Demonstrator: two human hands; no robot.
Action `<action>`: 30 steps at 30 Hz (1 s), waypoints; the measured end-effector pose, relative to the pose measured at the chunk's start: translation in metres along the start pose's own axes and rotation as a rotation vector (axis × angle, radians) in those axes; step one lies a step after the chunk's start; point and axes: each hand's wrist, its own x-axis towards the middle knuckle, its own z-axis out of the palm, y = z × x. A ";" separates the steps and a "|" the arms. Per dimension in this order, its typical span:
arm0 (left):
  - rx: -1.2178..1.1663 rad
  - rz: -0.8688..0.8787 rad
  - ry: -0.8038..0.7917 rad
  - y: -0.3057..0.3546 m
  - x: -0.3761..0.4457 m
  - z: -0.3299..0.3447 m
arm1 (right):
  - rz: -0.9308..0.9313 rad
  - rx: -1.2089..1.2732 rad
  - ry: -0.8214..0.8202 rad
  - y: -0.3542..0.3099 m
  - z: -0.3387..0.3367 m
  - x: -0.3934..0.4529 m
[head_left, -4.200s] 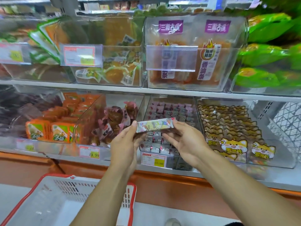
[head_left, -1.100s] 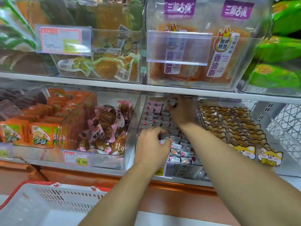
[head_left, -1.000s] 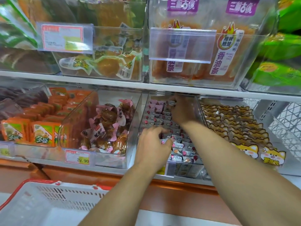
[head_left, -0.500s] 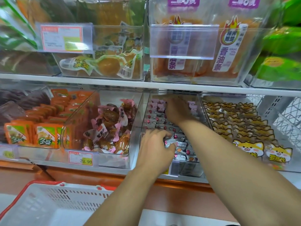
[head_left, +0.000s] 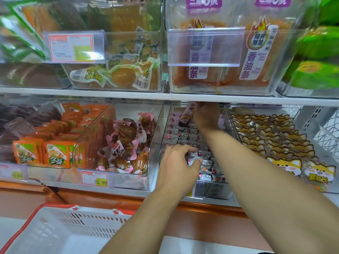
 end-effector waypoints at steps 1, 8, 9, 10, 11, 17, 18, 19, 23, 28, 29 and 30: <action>-0.009 -0.010 0.004 0.002 -0.001 0.000 | 0.052 0.038 0.016 -0.004 -0.005 0.000; -0.306 -0.156 0.156 0.025 -0.010 -0.009 | 0.529 0.556 0.136 -0.007 -0.053 -0.024; -0.391 -0.189 0.214 0.029 -0.011 -0.011 | 0.587 0.646 0.115 -0.008 -0.061 -0.033; -0.464 -0.229 0.260 0.031 -0.013 -0.014 | 0.641 0.738 0.081 -0.010 -0.071 -0.043; -0.538 -0.284 0.288 0.033 -0.015 -0.017 | 0.692 0.837 0.035 -0.015 -0.081 -0.054; -1.178 -0.607 0.243 0.028 -0.024 -0.033 | 0.860 1.019 -0.207 -0.023 -0.126 -0.117; -1.231 -0.607 0.230 0.029 -0.025 -0.034 | 0.867 1.025 -0.209 -0.020 -0.129 -0.124; -1.272 -0.609 0.219 0.031 -0.025 -0.034 | 0.865 1.027 -0.207 -0.018 -0.132 -0.128; -1.403 -0.685 0.199 0.037 -0.025 -0.036 | 0.796 0.910 -0.245 -0.013 -0.135 -0.132; -1.461 -0.819 0.145 0.039 -0.023 -0.039 | 0.774 0.813 -0.292 -0.008 -0.132 -0.132; -1.471 -0.824 0.135 0.040 -0.023 -0.039 | 0.774 0.821 -0.287 -0.007 -0.133 -0.131; -1.480 -0.824 0.126 0.040 -0.022 -0.038 | 0.772 0.827 -0.284 -0.006 -0.134 -0.129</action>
